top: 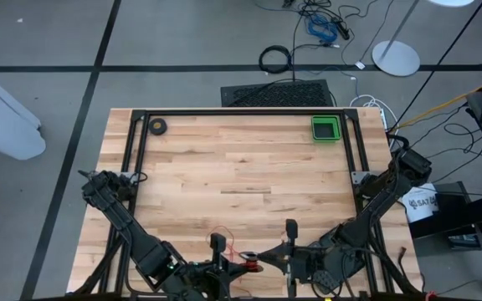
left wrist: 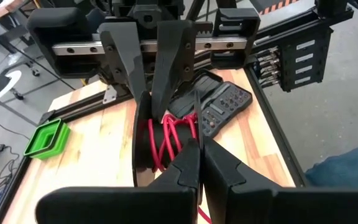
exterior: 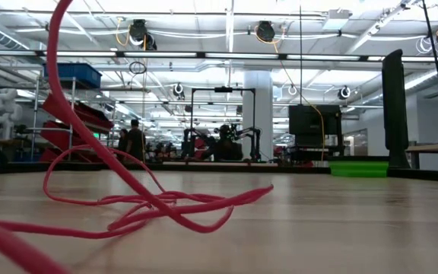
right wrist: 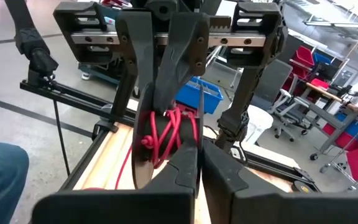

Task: Coil cords
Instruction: Coil the red wire on the black spool

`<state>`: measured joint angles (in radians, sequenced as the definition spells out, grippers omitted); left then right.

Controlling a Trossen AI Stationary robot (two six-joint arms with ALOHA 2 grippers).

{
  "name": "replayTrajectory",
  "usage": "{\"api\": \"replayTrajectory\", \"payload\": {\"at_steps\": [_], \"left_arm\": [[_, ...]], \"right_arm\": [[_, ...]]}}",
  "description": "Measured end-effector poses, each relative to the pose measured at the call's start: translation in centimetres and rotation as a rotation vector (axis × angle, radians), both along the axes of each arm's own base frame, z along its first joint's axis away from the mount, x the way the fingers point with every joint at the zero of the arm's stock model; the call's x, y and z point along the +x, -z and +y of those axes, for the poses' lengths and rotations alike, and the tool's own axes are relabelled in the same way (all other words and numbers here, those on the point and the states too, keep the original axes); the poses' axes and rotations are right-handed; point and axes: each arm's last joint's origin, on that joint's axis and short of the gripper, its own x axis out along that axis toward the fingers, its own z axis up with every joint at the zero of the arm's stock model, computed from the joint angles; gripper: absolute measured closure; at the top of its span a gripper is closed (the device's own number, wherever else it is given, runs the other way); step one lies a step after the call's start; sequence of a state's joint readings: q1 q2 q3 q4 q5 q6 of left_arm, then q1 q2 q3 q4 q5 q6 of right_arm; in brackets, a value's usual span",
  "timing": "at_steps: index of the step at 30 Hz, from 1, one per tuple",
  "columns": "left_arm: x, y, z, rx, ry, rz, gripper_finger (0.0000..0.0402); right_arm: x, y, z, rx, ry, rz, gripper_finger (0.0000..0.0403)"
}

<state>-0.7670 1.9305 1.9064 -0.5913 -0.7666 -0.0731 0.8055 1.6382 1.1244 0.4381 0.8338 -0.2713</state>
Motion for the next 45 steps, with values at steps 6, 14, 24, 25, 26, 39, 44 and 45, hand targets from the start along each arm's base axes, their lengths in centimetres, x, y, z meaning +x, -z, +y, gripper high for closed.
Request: {"api": "replayTrajectory", "payload": {"at_steps": [6, 14, 24, 25, 26, 39, 44, 45], "left_arm": [[-0.1, -0.1, -0.2, -0.009, 0.005, -0.009, 0.0358], [-1.2, -0.5, -1.0, 0.051, -0.112, -0.101, 0.0252], [-2.5, -0.8, -1.8, 0.086, -0.250, -0.192, 0.0235], [-2.4, -0.9, -1.6, 0.066, -0.264, -0.197, 0.0235], [-2.2, -0.9, -1.4, 0.046, -0.278, -0.203, 0.0235], [0.7, 0.7, 0.4, -0.032, -0.378, -0.201, 0.0235], [1.7, 2.1, 1.2, -0.020, -0.356, -0.112, 0.0235], [1.7, 2.4, 1.3, -0.022, -0.364, -0.099, 0.0235]], "right_arm": [[0.0, 0.0, 0.0, 0.007, 0.007, -0.003, 0.0401], [-1.0, -1.7, -0.8, 0.014, 0.027, -0.017, 0.0402], [-3.3, -6.0, -3.2, 0.057, 0.019, -0.085, 0.0403], [-3.5, -6.3, -3.4, 0.059, 0.019, -0.092, 0.0403], [-3.7, -6.7, -3.6, 0.062, 0.020, -0.100, 0.0403], [-4.2, -7.5, -4.1, 0.041, 0.018, -0.120, 0.0403], [-4.4, -7.8, -4.3, 0.036, 0.018, -0.126, 0.0403], [-4.5, -7.9, -4.3, 0.039, 0.016, -0.129, 0.0403]]}}
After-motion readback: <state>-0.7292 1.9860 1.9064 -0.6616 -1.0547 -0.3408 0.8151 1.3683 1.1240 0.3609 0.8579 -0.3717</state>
